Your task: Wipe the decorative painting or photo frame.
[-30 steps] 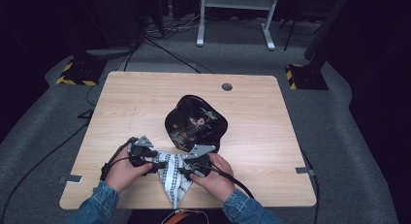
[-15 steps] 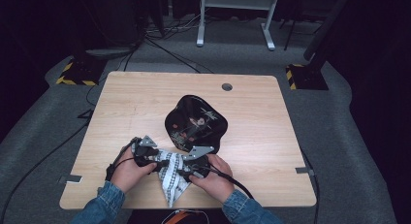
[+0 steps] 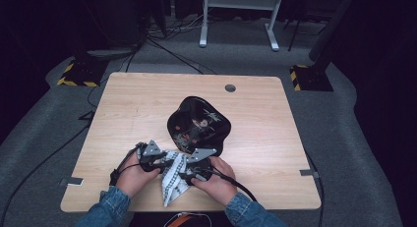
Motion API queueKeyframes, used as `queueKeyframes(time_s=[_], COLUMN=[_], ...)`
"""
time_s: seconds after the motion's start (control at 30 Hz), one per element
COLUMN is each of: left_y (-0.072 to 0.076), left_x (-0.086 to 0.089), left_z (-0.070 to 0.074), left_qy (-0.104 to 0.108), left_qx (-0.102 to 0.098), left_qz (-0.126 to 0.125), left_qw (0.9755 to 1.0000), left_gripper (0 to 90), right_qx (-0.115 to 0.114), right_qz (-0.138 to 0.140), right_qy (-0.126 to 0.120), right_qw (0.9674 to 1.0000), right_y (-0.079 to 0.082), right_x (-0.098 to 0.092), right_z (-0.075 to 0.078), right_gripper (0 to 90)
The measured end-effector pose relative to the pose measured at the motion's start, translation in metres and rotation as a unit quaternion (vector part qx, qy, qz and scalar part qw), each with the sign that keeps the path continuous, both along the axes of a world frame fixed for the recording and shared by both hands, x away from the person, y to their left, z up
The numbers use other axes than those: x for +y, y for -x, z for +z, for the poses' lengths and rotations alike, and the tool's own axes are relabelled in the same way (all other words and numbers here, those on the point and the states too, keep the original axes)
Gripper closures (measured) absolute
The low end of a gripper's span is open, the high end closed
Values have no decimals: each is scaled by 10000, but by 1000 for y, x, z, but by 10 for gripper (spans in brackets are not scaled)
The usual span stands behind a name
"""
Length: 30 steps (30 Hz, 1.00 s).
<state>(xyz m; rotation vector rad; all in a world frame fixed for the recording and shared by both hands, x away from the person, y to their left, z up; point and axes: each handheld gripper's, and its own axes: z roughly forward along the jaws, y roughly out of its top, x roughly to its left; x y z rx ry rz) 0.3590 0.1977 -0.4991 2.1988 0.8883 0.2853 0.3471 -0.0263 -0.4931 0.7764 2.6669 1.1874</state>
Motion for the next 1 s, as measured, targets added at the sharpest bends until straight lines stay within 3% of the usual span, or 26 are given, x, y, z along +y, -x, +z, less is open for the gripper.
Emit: queueKeyframes(time_s=[0.13, 0.3, 0.4, 0.43, 0.53, 0.73, 1.0], left_y=[-1, -1, -2, -2, -1, 5, 9], left_x=[2, 1, 4, 9, 15, 34, 53], left_z=[-1, -1, 1, 4, 10, 39, 62], left_qy=[147, 130, 121, 210, 327, 451, 555], left_qx=[38, 11, 18, 88, 68, -241, -598], left_qz=[-16, -40, -185, -371, -507, -688, -581], left_qw=[9999, 9999, 9998, 9991, 9982, 9963, 9950], left_gripper=[757, 806, 814, 815, 816, 816, 816], right_qx=[-3, 10, -14, -37, -79, -245, -548], right_qz=[14, 18, 10, -17, -43, -131, -253], right_qy=[-22, -52, -115, -187, -286, -596, -850], right_qw=[10000, 10000, 9999, 9998, 9996, 9978, 9946], right_y=[0, 1, 2, 2, 2, 4, 7], right_x=[0, -1, -3, -6, -9, -18, -34], right_z=[0, 1, 4, 8, 14, 36, 63], right_gripper=[540, 540, 541, 541, 541, 544, 553])
